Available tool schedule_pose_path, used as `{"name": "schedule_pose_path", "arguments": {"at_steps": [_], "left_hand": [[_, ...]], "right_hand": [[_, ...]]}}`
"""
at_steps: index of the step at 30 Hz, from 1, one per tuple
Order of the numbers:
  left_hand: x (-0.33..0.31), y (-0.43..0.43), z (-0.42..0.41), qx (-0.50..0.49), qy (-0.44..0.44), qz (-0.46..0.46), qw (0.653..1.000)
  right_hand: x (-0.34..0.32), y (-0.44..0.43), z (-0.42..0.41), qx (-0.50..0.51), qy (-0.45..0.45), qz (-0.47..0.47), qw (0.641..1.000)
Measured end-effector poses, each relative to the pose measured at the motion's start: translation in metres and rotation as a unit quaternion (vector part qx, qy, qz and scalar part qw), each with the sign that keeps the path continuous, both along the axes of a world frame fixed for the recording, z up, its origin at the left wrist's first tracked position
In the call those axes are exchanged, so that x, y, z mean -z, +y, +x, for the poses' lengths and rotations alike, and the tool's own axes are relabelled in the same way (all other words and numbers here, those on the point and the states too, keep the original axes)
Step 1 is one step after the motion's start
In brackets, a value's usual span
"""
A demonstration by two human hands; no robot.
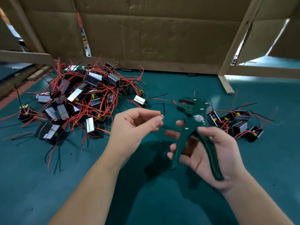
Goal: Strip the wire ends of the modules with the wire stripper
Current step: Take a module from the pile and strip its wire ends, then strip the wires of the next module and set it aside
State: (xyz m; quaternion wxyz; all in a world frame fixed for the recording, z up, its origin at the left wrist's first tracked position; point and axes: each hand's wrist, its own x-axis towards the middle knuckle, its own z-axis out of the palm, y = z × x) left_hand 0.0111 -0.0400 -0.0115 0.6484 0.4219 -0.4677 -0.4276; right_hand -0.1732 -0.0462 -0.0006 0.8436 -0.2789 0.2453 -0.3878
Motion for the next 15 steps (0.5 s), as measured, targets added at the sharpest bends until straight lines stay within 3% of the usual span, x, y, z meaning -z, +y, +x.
{"name": "schedule_pose_path", "arguments": {"at_steps": [4,8,11,15], "left_hand": [[-0.002,0.006,-0.003,0.168,0.021,0.049,0.984],[-0.001,0.007,0.0,0.203,0.0,0.063,0.977],[-0.002,0.004,-0.001,0.17,-0.022,0.085,0.981],[0.005,-0.007,0.002,0.013,-0.099,0.177,0.979]], "right_hand": [[0.001,-0.002,0.002,-0.048,-0.036,0.04,0.997],[0.001,-0.003,0.003,-0.04,-0.03,0.04,0.998],[0.002,-0.003,0.003,-0.04,-0.015,0.038,0.998],[0.003,-0.003,0.004,-0.054,-0.022,0.034,0.998]]}}
